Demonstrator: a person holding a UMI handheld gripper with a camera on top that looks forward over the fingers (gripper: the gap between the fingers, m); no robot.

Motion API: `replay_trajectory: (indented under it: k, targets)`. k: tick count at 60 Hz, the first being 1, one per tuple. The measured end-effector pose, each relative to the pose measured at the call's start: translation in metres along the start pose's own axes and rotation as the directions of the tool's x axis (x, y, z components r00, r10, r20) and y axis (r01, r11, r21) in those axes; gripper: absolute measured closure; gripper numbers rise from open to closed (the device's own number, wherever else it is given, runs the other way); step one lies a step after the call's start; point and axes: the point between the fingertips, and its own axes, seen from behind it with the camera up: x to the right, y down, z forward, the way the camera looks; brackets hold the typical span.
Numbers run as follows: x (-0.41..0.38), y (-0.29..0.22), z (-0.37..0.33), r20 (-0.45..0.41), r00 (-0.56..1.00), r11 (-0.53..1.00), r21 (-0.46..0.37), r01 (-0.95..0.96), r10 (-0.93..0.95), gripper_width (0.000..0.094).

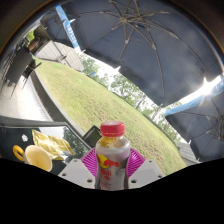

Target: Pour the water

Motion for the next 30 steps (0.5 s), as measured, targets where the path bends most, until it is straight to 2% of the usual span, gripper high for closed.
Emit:
replay_trajectory:
  k: [4, 6, 7, 9, 12, 13, 25, 29, 30]
  targets:
    - [0.012, 0.006, -0.006, 0.053, 0.906, 0.907, 0.0, -0.422, 0.421, 0.0618]
    - [0.007, 0.011, -0.01, 0.1, 0.817, 0.822, -0.022, -0.569, 0.568, 0.0617]
    - [-0.02, 0.014, -0.017, 0.108, 0.769, 0.776, -0.039, -0.63, 0.63, 0.0617]
    - [-0.023, 0.027, -0.018, 0.106, 0.706, 0.713, -0.068, -0.698, 0.701, 0.0618]
    - [-0.053, 0.034, -0.044, 0.11, 0.668, 0.677, -0.105, -0.729, 0.736, 0.0617]
    - [-0.044, 0.047, -0.021, 0.115, 0.656, 0.666, -0.115, -0.737, 0.746, 0.0617]
    - [-0.085, 0.077, -0.01, 0.139, 0.623, 0.638, -0.161, -0.753, 0.77, 0.0613]
    - [-0.097, 0.091, -0.015, 0.133, 0.624, 0.637, -0.202, -0.744, 0.77, 0.0606]
    - [-0.097, 0.098, 0.007, 0.139, 0.626, 0.64, -0.204, -0.74, 0.768, 0.0605]
